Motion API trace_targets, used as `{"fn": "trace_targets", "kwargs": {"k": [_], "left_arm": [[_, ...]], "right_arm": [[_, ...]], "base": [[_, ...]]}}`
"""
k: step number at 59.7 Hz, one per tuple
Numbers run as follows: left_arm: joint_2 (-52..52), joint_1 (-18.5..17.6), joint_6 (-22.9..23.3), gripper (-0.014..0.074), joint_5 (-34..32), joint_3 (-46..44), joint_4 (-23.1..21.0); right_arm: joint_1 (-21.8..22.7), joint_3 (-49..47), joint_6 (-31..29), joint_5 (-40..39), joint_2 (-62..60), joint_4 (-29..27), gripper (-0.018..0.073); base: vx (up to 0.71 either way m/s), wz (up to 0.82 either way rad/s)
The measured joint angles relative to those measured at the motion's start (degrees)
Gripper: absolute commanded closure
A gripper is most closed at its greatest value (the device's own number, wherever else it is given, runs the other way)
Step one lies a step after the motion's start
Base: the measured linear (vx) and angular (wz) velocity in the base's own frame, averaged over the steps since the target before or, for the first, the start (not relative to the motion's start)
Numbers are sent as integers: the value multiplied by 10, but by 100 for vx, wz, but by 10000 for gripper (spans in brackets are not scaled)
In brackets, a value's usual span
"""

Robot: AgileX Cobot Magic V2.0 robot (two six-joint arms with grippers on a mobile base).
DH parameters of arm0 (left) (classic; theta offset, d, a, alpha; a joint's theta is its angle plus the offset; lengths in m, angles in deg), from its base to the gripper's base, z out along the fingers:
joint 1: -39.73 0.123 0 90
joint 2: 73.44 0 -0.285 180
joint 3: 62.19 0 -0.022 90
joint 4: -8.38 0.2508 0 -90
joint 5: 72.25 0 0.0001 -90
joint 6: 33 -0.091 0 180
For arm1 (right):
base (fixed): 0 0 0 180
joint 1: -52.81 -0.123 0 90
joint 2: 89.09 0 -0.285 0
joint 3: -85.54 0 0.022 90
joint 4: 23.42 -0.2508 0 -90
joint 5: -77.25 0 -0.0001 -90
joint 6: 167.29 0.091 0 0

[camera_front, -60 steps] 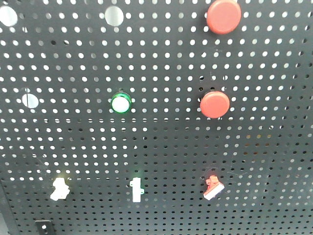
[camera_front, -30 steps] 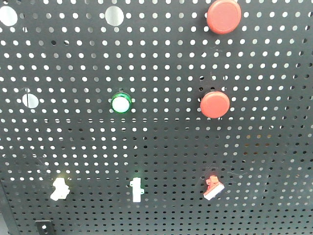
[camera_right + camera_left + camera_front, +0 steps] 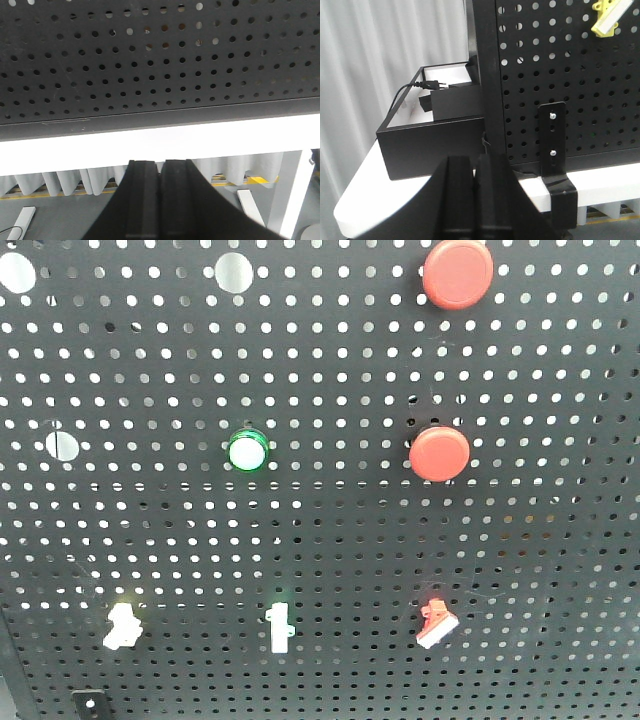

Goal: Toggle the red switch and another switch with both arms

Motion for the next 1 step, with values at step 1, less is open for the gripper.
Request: {"fn": "trace_targets", "kwargs": {"k": [1], "left_arm": [[0, 0, 0, 594, 0, 0, 0]], "right_arm": [[0, 0, 0, 0, 0, 0, 566]], "base": [[0, 0]]}}
